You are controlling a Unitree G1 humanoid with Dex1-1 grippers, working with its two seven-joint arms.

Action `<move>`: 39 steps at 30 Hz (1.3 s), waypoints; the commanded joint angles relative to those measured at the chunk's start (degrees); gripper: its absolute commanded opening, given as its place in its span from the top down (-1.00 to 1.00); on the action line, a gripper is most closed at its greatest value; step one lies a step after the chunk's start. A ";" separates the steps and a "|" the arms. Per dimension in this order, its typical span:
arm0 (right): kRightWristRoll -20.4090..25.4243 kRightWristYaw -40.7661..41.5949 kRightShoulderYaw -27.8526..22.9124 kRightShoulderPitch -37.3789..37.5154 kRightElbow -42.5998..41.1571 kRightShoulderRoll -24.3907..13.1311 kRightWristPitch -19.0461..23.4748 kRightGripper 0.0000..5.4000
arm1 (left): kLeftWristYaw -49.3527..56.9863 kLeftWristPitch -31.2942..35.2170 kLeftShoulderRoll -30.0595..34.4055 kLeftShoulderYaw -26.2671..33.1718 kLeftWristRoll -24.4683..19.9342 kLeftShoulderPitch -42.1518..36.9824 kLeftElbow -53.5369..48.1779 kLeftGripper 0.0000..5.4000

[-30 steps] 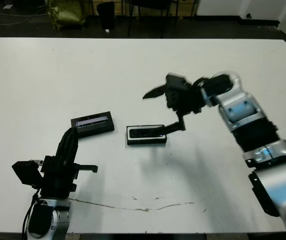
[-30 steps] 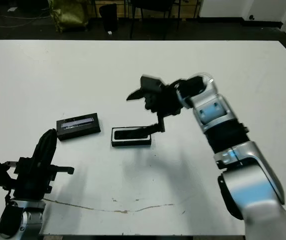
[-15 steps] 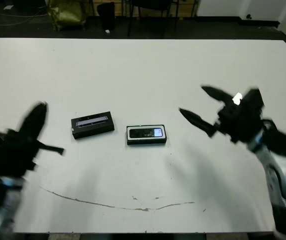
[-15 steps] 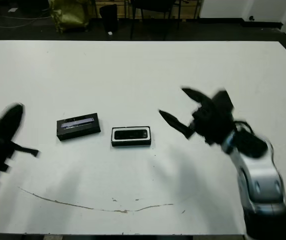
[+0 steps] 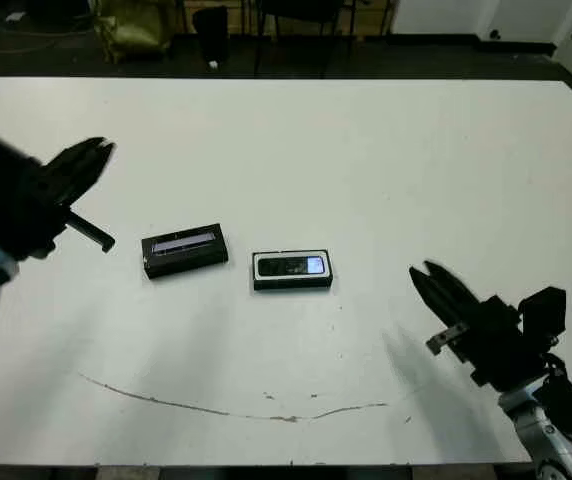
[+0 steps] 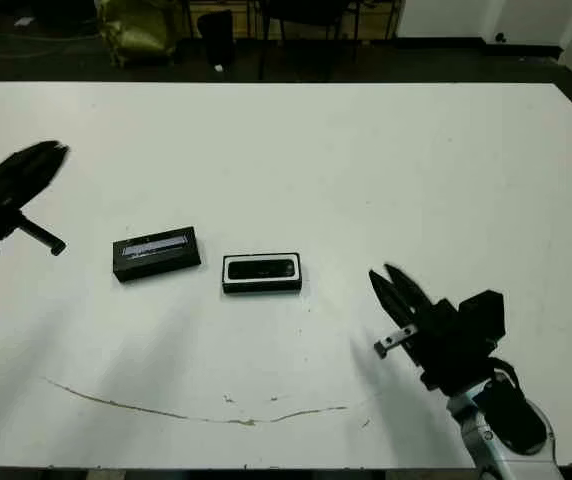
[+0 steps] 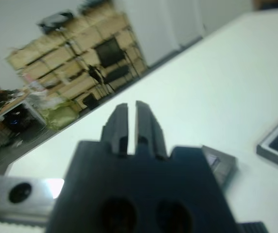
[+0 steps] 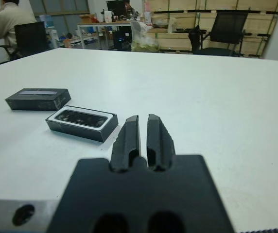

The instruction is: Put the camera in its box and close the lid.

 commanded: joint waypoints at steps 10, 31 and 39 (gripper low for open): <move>-0.59 -4.10 1.06 0.28 -1.33 -2.03 3.22 1.00 | -33.11 -9.08 4.73 -20.87 11.03 -23.55 29.41 -0.31; -0.19 -8.16 1.02 1.60 -6.16 -2.95 9.37 1.00 | -47.18 -19.32 -7.23 -26.71 22.11 -39.18 67.54 -1.00; -0.09 -8.56 0.86 1.65 -7.68 -3.48 10.54 1.00 | -44.92 -21.57 -8.77 -26.96 25.29 -39.16 70.85 -1.00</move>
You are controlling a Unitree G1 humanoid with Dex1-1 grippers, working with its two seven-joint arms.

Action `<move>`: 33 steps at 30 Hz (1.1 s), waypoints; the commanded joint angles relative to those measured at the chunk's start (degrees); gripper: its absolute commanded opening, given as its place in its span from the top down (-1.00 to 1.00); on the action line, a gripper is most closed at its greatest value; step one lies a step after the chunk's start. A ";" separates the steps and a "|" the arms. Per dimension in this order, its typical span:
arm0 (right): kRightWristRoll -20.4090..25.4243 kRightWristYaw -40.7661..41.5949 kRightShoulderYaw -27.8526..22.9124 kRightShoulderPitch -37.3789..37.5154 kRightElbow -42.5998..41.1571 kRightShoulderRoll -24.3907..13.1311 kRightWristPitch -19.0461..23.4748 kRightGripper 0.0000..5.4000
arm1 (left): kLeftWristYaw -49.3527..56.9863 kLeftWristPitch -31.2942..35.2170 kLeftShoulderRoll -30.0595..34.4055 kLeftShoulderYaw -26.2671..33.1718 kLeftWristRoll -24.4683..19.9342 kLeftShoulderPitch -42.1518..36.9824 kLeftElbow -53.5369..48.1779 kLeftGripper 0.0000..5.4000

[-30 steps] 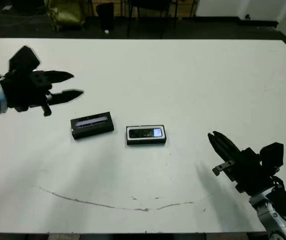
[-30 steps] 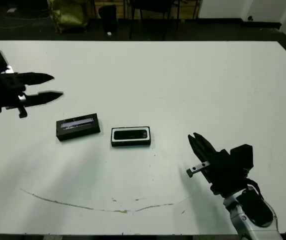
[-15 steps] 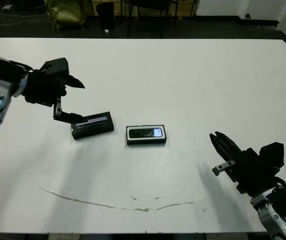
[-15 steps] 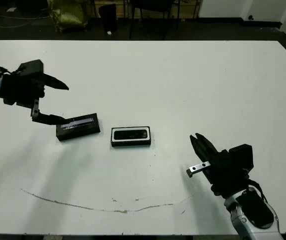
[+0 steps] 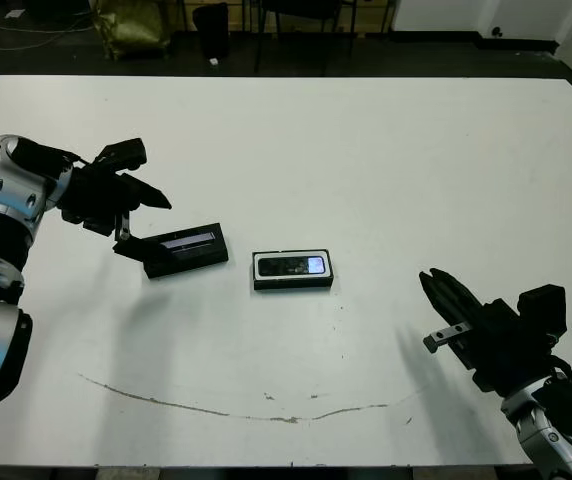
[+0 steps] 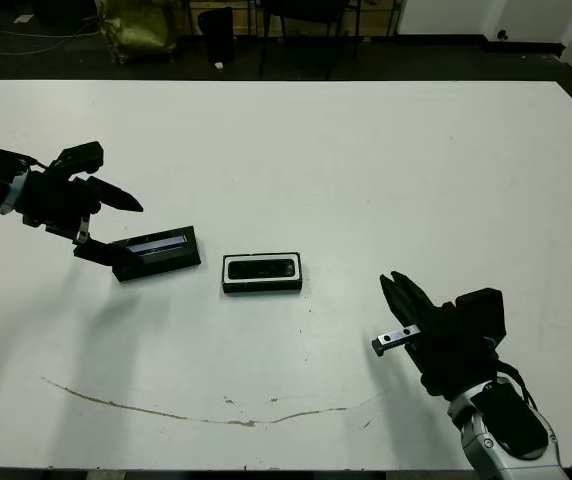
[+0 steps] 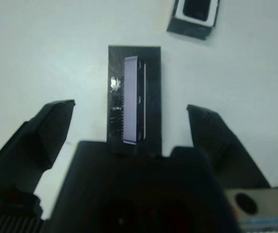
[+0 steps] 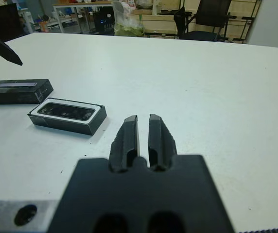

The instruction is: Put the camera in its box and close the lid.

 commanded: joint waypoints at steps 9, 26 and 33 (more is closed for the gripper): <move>0.37 -0.51 -0.38 1.04 -0.71 -0.76 1.13 1.00 | 0.42 -3.94 -1.20 0.28 2.70 0.22 2.59 -1.00; 4.07 0.06 -0.88 1.64 -1.17 -0.01 0.41 1.00 | 4.12 -2.42 -3.26 -0.45 6.19 2.01 2.97 -1.00; 4.26 -0.31 -0.79 1.87 -1.20 -0.39 0.00 1.00 | 4.43 -3.95 -3.14 -0.53 6.45 2.93 2.84 -1.00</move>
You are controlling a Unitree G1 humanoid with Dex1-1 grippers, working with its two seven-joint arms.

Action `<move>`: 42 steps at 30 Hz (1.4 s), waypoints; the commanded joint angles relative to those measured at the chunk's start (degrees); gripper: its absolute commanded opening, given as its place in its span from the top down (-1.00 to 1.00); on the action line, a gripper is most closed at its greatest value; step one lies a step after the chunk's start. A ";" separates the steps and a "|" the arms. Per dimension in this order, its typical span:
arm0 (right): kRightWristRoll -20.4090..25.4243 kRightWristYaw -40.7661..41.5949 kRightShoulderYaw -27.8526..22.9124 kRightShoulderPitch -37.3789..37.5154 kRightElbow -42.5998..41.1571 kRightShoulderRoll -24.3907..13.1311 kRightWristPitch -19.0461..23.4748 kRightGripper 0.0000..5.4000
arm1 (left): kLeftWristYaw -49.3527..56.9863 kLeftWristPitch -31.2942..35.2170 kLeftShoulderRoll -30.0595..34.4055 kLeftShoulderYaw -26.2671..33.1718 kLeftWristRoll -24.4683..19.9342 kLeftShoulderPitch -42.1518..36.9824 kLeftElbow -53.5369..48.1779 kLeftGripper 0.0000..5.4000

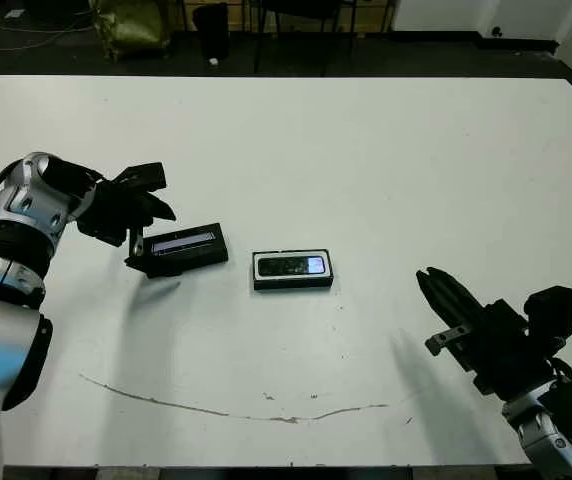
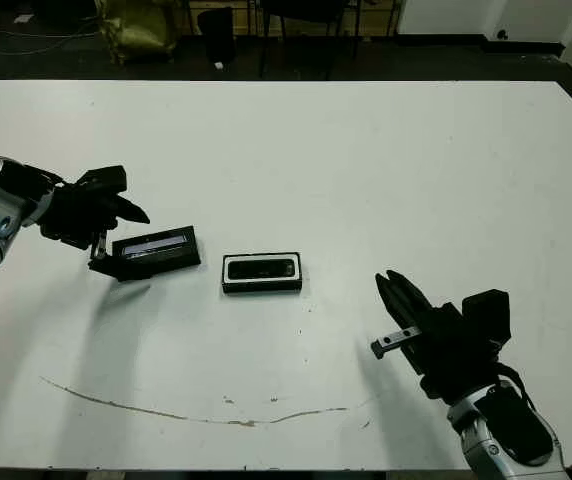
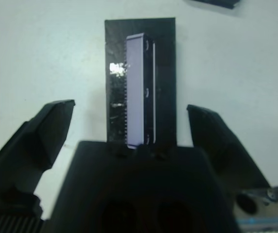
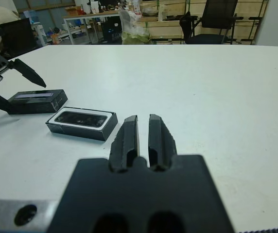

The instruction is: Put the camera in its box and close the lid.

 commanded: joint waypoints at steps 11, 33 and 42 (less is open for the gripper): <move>1.79 -1.12 -0.80 1.19 -0.91 -0.20 1.76 1.00 | 2.15 -1.37 -0.13 -0.03 1.26 2.69 1.27 -1.00; 3.04 -0.20 -0.44 2.01 -0.51 -0.73 -0.77 1.00 | 1.48 0.23 0.08 0.40 2.12 2.55 6.45 -1.00; 3.03 0.55 -0.28 1.95 0.11 -1.01 -0.99 1.00 | 1.48 3.82 -1.28 1.75 1.41 2.76 7.80 -0.84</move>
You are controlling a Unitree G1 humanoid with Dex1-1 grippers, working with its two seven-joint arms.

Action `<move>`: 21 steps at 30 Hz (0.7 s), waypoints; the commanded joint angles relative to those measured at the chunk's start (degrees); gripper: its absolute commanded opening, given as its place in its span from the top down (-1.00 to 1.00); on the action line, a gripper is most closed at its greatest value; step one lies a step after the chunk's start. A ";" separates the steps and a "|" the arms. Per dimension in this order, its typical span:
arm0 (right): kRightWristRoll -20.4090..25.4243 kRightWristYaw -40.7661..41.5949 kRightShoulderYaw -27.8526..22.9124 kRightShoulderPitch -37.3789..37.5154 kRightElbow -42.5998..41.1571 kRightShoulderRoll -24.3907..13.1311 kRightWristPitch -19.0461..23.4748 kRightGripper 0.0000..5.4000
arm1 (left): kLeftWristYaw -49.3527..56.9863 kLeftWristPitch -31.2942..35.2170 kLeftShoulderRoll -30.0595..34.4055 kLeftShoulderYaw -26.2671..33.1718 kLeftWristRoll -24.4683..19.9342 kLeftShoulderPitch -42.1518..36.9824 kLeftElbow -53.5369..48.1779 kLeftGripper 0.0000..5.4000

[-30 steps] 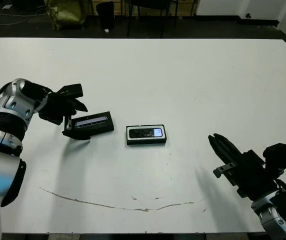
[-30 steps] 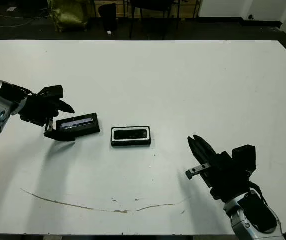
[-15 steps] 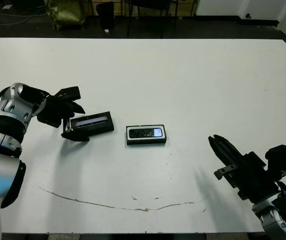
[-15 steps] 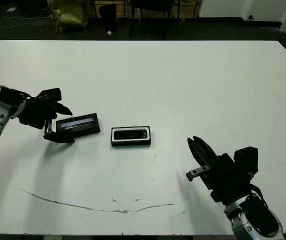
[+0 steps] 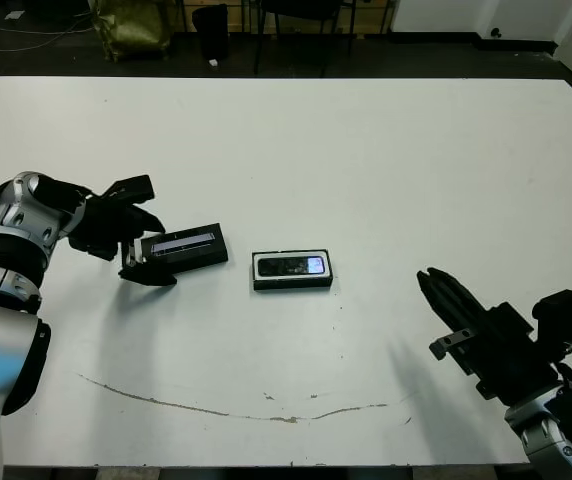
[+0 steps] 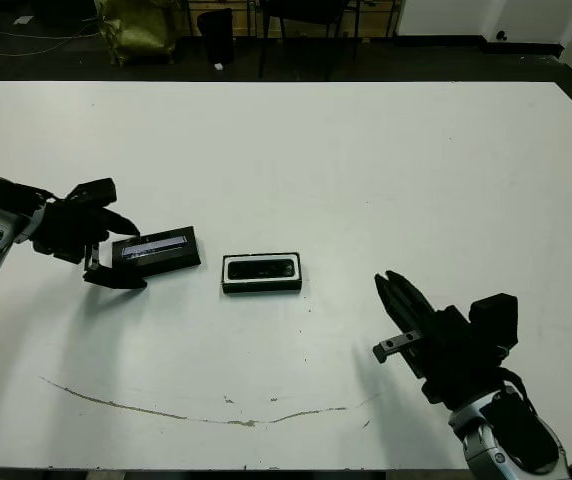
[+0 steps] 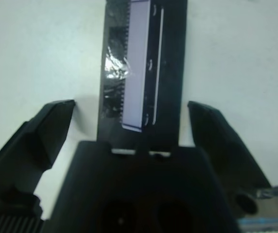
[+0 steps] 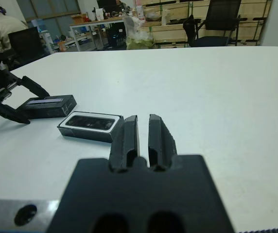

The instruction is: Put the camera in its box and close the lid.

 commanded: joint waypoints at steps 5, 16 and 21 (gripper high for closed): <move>-0.61 -0.94 0.05 0.50 -0.39 -1.01 1.52 1.00 | -0.78 5.94 -1.78 -0.77 1.39 1.35 1.52 -0.42; -0.48 -0.86 0.32 0.04 0.41 -1.21 1.51 1.00 | -3.43 4.30 -0.98 -4.19 3.91 -0.29 1.54 0.17; -0.24 -0.44 0.61 -0.15 1.21 -0.74 0.99 1.00 | -4.65 3.91 -0.29 -3.47 2.89 -1.02 -0.30 0.17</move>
